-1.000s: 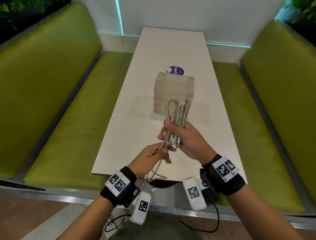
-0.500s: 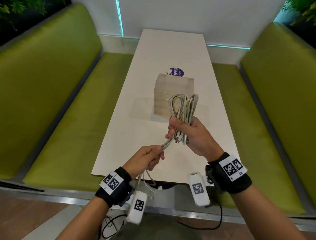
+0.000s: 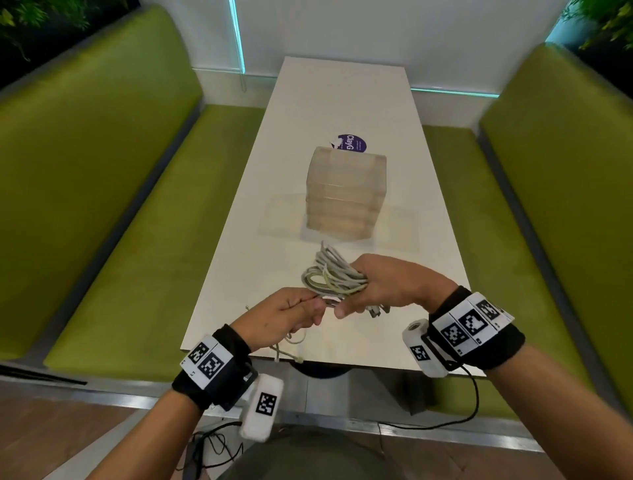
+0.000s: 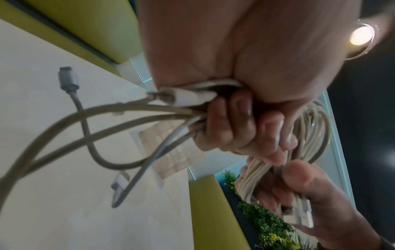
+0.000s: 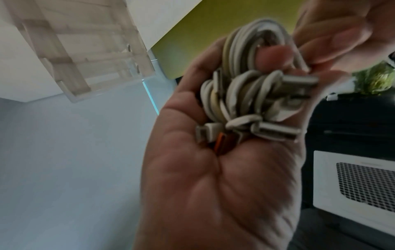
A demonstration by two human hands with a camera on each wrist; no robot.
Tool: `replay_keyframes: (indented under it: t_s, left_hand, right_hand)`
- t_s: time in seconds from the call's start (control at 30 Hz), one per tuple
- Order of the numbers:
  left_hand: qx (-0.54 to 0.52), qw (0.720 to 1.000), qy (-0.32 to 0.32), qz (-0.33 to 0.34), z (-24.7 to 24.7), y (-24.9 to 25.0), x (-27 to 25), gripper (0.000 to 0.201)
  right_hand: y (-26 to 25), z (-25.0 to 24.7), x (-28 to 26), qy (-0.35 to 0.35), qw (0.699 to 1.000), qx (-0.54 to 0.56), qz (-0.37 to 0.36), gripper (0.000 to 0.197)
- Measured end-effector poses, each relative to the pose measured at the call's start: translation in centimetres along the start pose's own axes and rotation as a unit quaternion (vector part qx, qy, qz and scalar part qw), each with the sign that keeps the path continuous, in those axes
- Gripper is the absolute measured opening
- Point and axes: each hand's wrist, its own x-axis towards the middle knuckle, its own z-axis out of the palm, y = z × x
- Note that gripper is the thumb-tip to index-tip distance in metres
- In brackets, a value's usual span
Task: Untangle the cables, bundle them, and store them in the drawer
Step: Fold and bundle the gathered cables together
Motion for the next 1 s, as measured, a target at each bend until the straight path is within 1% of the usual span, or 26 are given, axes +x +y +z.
replay_keyframes:
  t_s: [0.07, 0.13, 0.23, 0.27, 0.3, 0.37, 0.4, 0.43, 0.47, 0.5, 0.57, 0.6, 0.67, 0.7, 0.77, 0.83, 0.9, 1.0]
  left_hand:
    - [-0.006, 1.0, -0.01, 0.0, 0.1, 0.1, 0.1, 0.032]
    - [-0.009, 1.0, -0.017, -0.003, 0.3, 0.2, 0.2, 0.034]
    - [-0.024, 0.999, -0.046, -0.01, 0.3, 0.2, 0.3, 0.043]
    - [-0.045, 0.997, -0.06, -0.019, 0.2, 0.2, 0.4, 0.05]
    - [-0.088, 0.993, -0.075, -0.036, 0.1, 0.3, 0.4, 0.065]
    - [-0.213, 0.967, -0.096, -0.098, -0.4, 0.3, 0.6, 0.104]
    - [-0.256, 0.953, -0.099, -0.129, -0.7, 0.4, 0.7, 0.117]
    - [-0.265, 0.946, -0.107, -0.152, -0.8, 0.5, 0.8, 0.122]
    - [-0.235, 0.95, -0.119, -0.166, -0.7, 0.8, 0.9, 0.121]
    - [-0.18, 0.959, -0.131, -0.175, -0.4, 1.3, 1.1, 0.114]
    - [-0.06, 0.971, -0.138, -0.187, 0.6, 2.3, 1.3, 0.086]
    - [-0.026, 0.972, -0.127, -0.197, 1.1, 2.7, 1.5, 0.069]
    - [-0.012, 0.975, -0.09, -0.202, 1.7, 2.9, 1.7, 0.042]
    - [-0.003, 0.978, -0.07, -0.196, 1.9, 2.8, 1.7, 0.034]
    - [0.03, 0.983, -0.04, -0.179, 2.1, 2.6, 1.7, 0.02]
    - [0.038, 0.985, -0.036, -0.162, 2.0, 2.5, 1.6, 0.014]
    - [0.035, 0.987, -0.044, -0.151, 1.8, 2.5, 1.5, 0.016]
    - [0.035, 0.99, -0.038, -0.131, 1.5, 2.4, 1.6, 0.021]
  right_hand:
    - [-0.2, 0.2, 0.1, -0.026, 0.999, -0.022, 0.021, 0.021]
    - [-0.2, 0.1, 0.2, -0.035, 0.998, -0.037, 0.034, 0.021]
    - [-0.2, -0.2, 0.4, -0.028, 0.994, -0.099, 0.019, 0.015]
    - [-0.2, -0.3, 0.4, -0.025, 0.991, -0.132, 0.011, 0.015]
    - [-0.1, -0.4, 0.4, -0.019, 0.986, -0.167, 0.006, 0.015]
    - [-0.2, -0.3, 0.3, -0.008, 0.97, -0.242, -0.004, 0.015]
    - [-0.3, -0.1, 0.3, -0.009, 0.959, -0.282, -0.013, 0.016]
    - [-0.4, 0.2, 0.3, -0.016, 0.946, -0.324, -0.024, 0.018]
    - [-0.6, 0.6, 0.5, -0.028, 0.931, -0.363, -0.034, 0.02]
    - [-0.7, 1.0, 0.8, -0.038, 0.918, -0.392, -0.042, 0.02]
    - [-0.9, 1.3, 1.2, -0.055, 0.908, -0.413, -0.042, 0.02]
    - [-0.9, 1.4, 1.4, -0.065, 0.908, -0.413, -0.035, 0.02]
    - [-0.9, 1.3, 1.5, -0.081, 0.911, -0.403, -0.022, 0.019]
    - [-0.8, 1.3, 1.6, -0.088, 0.918, -0.387, -0.017, 0.016]
    - [-0.5, 1.1, 1.4, -0.106, 0.943, -0.317, 0.003, 0.017]
    - [-0.4, 0.7, 1.1, -0.125, 0.965, -0.228, 0.024, 0.023]
    - [-0.4, 0.4, 1.0, -0.149, 0.975, -0.159, 0.036, 0.028]
    - [-0.4, 0.2, 1.0, -0.153, 0.98, -0.126, 0.022, 0.024]
